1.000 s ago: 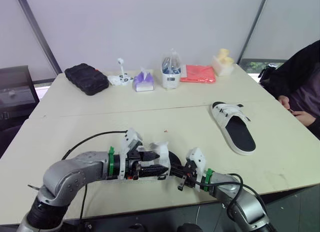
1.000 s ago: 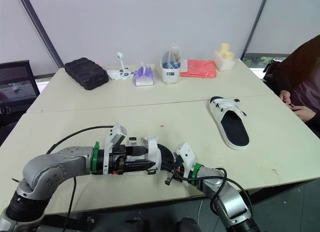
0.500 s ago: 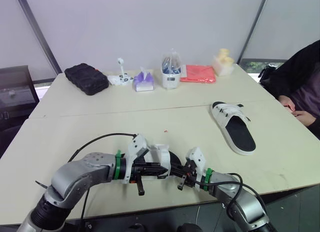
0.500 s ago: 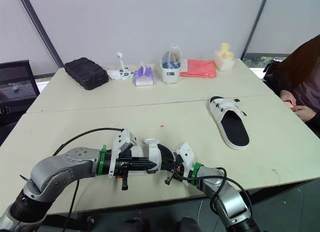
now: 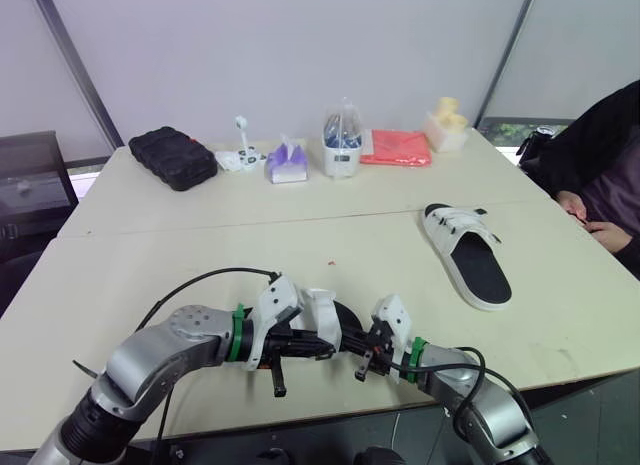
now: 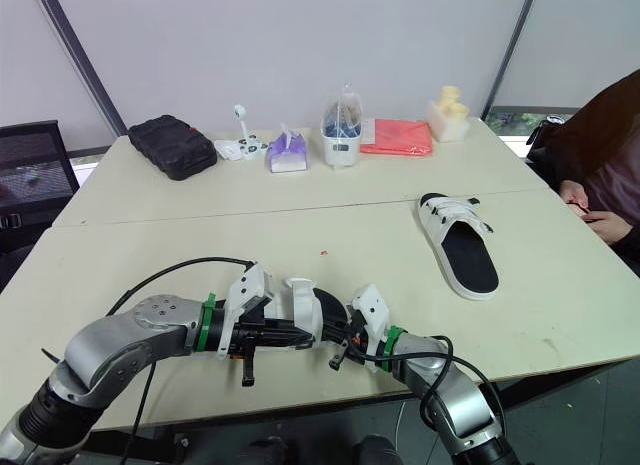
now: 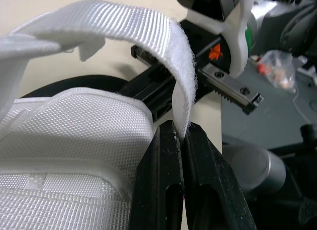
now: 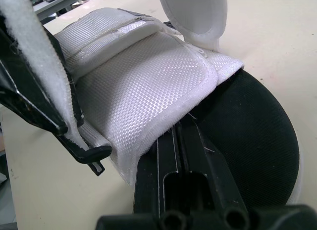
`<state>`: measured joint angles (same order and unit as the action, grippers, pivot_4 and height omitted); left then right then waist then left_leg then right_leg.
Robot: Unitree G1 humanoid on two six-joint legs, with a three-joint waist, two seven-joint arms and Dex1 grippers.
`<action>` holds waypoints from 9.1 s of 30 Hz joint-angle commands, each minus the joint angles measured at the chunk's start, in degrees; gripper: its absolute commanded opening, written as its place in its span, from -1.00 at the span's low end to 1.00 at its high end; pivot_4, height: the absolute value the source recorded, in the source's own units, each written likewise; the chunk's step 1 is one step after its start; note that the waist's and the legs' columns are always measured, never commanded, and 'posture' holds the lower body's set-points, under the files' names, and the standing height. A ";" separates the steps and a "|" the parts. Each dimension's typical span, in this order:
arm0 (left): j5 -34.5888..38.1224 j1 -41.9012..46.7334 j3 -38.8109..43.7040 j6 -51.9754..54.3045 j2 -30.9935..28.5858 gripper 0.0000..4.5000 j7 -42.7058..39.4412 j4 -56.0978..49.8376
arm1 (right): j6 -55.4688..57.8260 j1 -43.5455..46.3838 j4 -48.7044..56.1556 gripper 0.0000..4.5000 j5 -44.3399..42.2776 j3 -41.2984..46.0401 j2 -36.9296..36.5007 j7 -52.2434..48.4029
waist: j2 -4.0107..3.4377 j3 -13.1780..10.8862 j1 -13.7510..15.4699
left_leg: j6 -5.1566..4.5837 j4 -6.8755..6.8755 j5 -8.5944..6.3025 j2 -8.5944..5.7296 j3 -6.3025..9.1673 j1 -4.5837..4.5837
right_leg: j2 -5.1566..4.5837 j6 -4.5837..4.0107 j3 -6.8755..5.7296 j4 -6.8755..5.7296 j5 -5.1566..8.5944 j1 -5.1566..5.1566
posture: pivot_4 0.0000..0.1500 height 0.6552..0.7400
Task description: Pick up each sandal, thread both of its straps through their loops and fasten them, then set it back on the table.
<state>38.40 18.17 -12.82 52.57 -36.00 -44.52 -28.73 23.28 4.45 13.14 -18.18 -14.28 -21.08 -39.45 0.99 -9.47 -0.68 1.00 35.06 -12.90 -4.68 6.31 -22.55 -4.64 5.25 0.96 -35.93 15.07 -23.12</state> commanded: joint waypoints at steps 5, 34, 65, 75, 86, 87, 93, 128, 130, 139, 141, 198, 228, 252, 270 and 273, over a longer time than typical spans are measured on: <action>5.47 -2.34 8.15 1.30 -0.08 0.22 1.28 -3.40 | 1.30 -0.55 -3.38 -1.00 1.97 -0.34 0.13 1.50 | -0.01 -0.01 -0.18 | 0.00 -0.01 0.00 0.00 0.00 0.00 | 0.00 0.00 -0.01 0.00 0.00 -0.02 | 1.00 1.00; -0.62 -9.70 1.45 -4.35 -0.04 0.39 1.02 -0.50 | 2.00 0.41 -3.28 -1.00 1.95 -0.48 -1.58 -0.46 | -0.14 -0.08 0.14 | 0.02 -0.20 -0.02 0.26 -0.14 -0.12 | -0.03 -0.22 -0.24 0.62 -0.16 -0.02 | 1.00 1.00; 5.31 -10.43 9.96 2.01 12.80 -0.98 14.27 1.43 | 2.05 -0.74 -2.71 -1.00 2.51 -1.13 -1.36 0.18 | -0.17 -0.10 1.40 | -0.08 -0.01 0.04 0.24 -0.12 -0.32 | -0.02 -0.26 -0.37 0.62 -0.27 -0.10 | 1.00 1.00; 9.36 -15.64 8.74 5.58 3.37 -0.98 5.89 -2.09 | 2.00 -0.67 -3.07 -1.00 2.59 -1.16 -1.36 0.07 | -0.18 -0.10 1.24 | -0.06 -0.08 0.02 0.25 -0.12 -0.31 | -0.01 -0.25 -0.39 0.60 -0.26 -0.15 | 1.00 1.00; 19.64 -22.07 13.78 7.74 -9.13 -0.98 -6.34 -7.60 | 1.45 -0.02 -4.10 -1.00 2.84 -1.15 -1.23 -0.37 | -0.20 -0.10 1.18 | 0.10 -0.06 -0.08 0.28 -0.10 -0.33 | -0.05 -0.30 -0.38 0.63 -0.24 -0.14 | 1.00 1.00; 22.05 -22.04 15.22 8.25 -9.84 -0.98 -6.84 -8.39 | 1.33 0.11 -4.30 -1.00 2.90 -1.20 -1.25 -0.46 | -0.20 -0.10 1.09 | 0.10 -0.07 -0.08 0.29 -0.11 -0.33 | -0.05 -0.30 -0.37 0.63 -0.24 -0.15 | 1.00 1.00; 33.04 -14.44 19.14 9.83 -6.20 -0.98 1.11 -5.33 | 0.95 1.01 -5.28 -1.00 3.15 -1.39 -0.98 -0.77 | -0.20 -0.10 1.07 | 0.04 -0.07 -0.04 0.30 -0.11 -0.47 | -0.03 -0.29 -0.41 0.60 -0.25 -0.31 | 1.00 1.00; -2.24 25.24 1.76 -15.04 1.01 0.80 -9.03 31.01 | -4.37 5.20 -12.35 -1.00 5.03 -1.71 2.89 0.89 | -0.11 -0.06 -0.13 | 0.00 -0.03 0.07 0.30 -0.17 0.16 | 0.12 -0.29 -0.40 0.31 -0.30 0.18 | 1.00 1.00; -3.73 25.70 1.25 -15.95 1.51 0.80 -11.77 33.23 | -4.68 5.46 -12.82 -1.00 5.07 -1.76 3.08 0.95 | -0.09 -0.07 -0.13 | -0.01 -0.03 0.07 0.31 -0.16 0.14 | 0.11 -0.29 -0.40 0.31 -0.30 0.14 | 1.00 1.00; -10.31 27.99 -1.79 -17.11 5.14 0.80 -21.25 43.87 | -5.39 5.03 -13.08 -1.00 5.52 -1.61 3.90 1.47 | -0.08 -0.08 -0.13 | -0.02 0.01 0.08 0.31 -0.15 0.10 | 0.11 -0.22 -0.40 0.12 -0.33 0.03 | 1.00 1.00; -11.15 28.34 -1.69 -16.73 5.74 0.80 -22.37 44.81 | -5.40 4.88 -13.01 -1.00 5.64 -1.50 4.04 1.53 | -0.07 -0.08 -0.13 | -0.02 0.01 0.08 0.31 -0.15 0.10 | 0.11 -0.11 -0.40 0.07 -0.39 0.00 | 1.00 1.00; -34.87 48.38 -0.89 -43.71 18.81 -0.85 -32.71 97.04 | -4.74 -0.34 -8.27 -1.00 5.94 -1.75 5.29 5.73 | 0.08 -0.11 0.06 | -0.02 0.14 0.09 0.27 -0.13 0.10 | 0.14 0.20 -0.59 -0.12 -0.44 0.06 | 1.00 1.00; -23.44 20.97 27.65 -37.56 23.03 0.98 13.67 37.28 | -1.63 4.58 5.29 -1.00 3.70 14.84 -6.80 7.33 | 0.17 -0.28 0.53 | 0.03 0.15 0.12 0.18 -0.06 -0.24 | 0.04 0.32 -0.43 -0.28 -0.45 -0.34 | 1.00 1.00; 14.09 -9.45 27.57 4.16 7.56 0.98 3.87 10.01 | 9.69 4.02 11.02 -1.00 -5.88 24.26 -15.51 2.00 | -0.01 -0.33 1.65 | 0.03 0.28 0.12 0.19 -0.21 -0.18 | -0.03 0.07 -0.31 -0.10 -0.33 -0.12 | 1.00 1.00; 4.81 7.91 8.86 -0.50 6.46 0.98 -16.25 32.39 | 24.71 -7.14 30.64 -1.00 -18.80 23.75 -19.26 1.96 | -0.03 -0.34 1.49 | 0.02 0.24 0.11 0.21 -0.18 -0.37 | -0.03 0.09 -0.40 -0.06 -0.34 -0.29 | 1.00 1.00; 3.76 10.48 8.14 -1.10 8.61 0.98 -17.12 36.23 | 25.20 -7.37 31.38 -1.00 -19.06 23.50 -18.59 3.52 | -0.02 -0.34 1.38 | 0.02 0.28 0.11 0.21 -0.21 -0.39 | -0.06 0.08 -0.37 -0.05 -0.35 -0.30 | 1.00 1.00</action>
<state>42.82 27.45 -4.52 52.75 -27.77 -60.53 6.62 48.51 -3.01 42.14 -36.32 8.80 -39.78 -36.80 0.97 -9.81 0.70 1.02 35.35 -12.78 -4.47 6.09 -22.96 -4.71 5.33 0.59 -35.98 14.72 -23.44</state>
